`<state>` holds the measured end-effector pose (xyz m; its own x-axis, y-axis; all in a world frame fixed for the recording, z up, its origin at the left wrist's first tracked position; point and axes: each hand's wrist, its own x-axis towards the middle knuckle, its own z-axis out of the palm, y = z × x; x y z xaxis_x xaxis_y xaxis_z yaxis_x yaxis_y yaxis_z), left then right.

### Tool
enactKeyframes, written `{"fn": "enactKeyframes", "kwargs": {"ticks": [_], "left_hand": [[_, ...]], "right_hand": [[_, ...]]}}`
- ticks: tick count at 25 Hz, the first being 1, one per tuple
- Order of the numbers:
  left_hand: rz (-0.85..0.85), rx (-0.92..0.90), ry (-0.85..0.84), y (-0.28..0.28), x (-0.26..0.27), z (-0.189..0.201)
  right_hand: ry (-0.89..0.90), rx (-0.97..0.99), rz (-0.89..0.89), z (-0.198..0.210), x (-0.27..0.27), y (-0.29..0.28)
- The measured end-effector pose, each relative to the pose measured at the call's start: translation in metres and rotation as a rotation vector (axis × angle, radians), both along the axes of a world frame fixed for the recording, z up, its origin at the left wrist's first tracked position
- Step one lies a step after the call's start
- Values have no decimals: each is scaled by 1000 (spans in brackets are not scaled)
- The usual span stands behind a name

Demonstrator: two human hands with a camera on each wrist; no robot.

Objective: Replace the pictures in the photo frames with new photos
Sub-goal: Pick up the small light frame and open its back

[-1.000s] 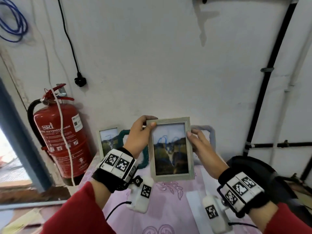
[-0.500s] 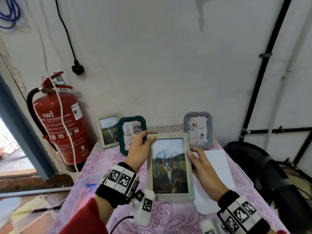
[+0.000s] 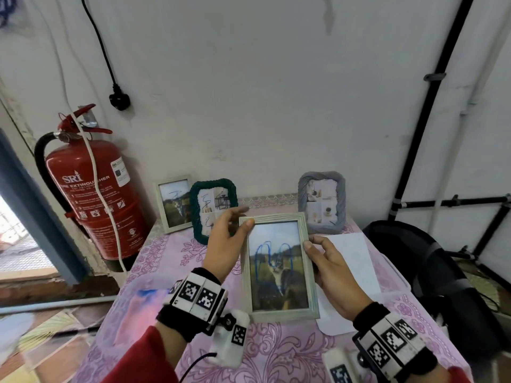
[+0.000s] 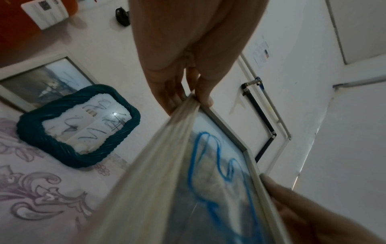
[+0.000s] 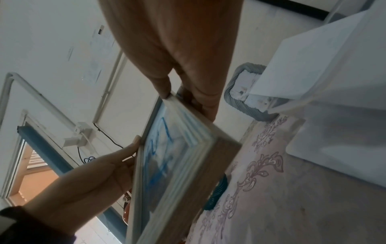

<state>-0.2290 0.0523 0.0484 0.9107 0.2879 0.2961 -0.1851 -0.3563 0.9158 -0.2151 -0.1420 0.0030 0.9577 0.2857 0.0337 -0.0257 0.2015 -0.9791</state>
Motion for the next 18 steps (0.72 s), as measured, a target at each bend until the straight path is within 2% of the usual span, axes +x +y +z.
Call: {"fn": "enactKeyframes", "kwargs": {"ticks": [3, 4, 6, 9, 13, 18], "left_hand": [[148, 274, -156, -6, -12, -10], [158, 351, -193, -12, -17, -14], [63, 414, -160, -26, -25, -23], [-108, 401, -106, -45, -32, -37], [-114, 382, -174, -57, -33, -47], [-92, 173, -172, -58, -32, -49]], "right_hand": [[24, 26, -62, -1, 3, 5], [41, 52, -62, 0, 4, 7], [58, 107, -40, 2, 6, 9], [54, 168, -10, 5, 8, 11], [104, 292, 16, 11, 8, 12], [118, 324, 64, 16, 7, 15]]}}
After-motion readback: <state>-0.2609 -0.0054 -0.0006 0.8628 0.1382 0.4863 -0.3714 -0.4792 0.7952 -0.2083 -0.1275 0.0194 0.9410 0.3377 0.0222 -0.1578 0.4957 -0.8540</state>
